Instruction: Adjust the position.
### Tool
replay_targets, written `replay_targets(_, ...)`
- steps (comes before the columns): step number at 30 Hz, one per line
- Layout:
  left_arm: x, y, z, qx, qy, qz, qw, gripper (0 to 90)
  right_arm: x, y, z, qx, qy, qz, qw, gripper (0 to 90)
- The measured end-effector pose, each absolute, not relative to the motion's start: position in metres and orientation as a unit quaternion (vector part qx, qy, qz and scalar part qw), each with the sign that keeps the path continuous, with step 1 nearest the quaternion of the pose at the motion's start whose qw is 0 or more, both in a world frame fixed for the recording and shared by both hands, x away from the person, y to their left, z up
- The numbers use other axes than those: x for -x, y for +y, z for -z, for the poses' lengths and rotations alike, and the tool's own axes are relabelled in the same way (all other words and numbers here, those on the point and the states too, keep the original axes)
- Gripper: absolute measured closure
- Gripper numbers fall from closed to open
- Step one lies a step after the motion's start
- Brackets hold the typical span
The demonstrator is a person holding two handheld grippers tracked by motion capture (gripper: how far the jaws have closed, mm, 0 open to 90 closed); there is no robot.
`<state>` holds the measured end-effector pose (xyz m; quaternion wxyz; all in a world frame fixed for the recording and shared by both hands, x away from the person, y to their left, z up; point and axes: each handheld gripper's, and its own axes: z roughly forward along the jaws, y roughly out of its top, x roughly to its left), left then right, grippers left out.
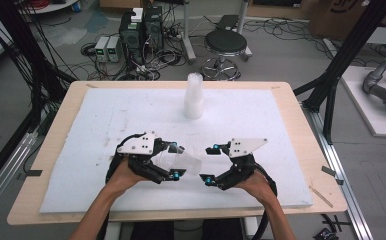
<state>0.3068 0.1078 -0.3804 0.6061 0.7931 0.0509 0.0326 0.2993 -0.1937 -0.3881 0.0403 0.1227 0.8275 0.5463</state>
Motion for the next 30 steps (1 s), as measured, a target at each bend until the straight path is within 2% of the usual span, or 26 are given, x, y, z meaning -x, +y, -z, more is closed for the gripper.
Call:
replay_targets(7, -0.327, 0.116, 0.364, -0.859, 0.063, -0.039, 0.507, 31.8, -0.295, -0.212, 0.395, -0.203, 0.825, -0.516, 0.113, 13.9)
replay_targets(13, -0.344, 0.121, 0.356, -0.888, 0.078, -0.038, 0.451, 31.8, -0.294, -0.225, 0.407, -0.27, 0.807, -0.498, 0.169, 13.9)
replay_targets(21, -0.365, 0.12, 0.358, -0.919, 0.085, -0.049, 0.382, 31.8, -0.296, -0.243, 0.429, -0.321, 0.794, -0.48, 0.192, 13.9)
replay_targets(30, -0.375, 0.118, 0.355, -0.936, 0.086, -0.05, 0.338, 31.7, -0.296, -0.246, 0.444, -0.344, 0.786, -0.46, 0.229, 13.9)
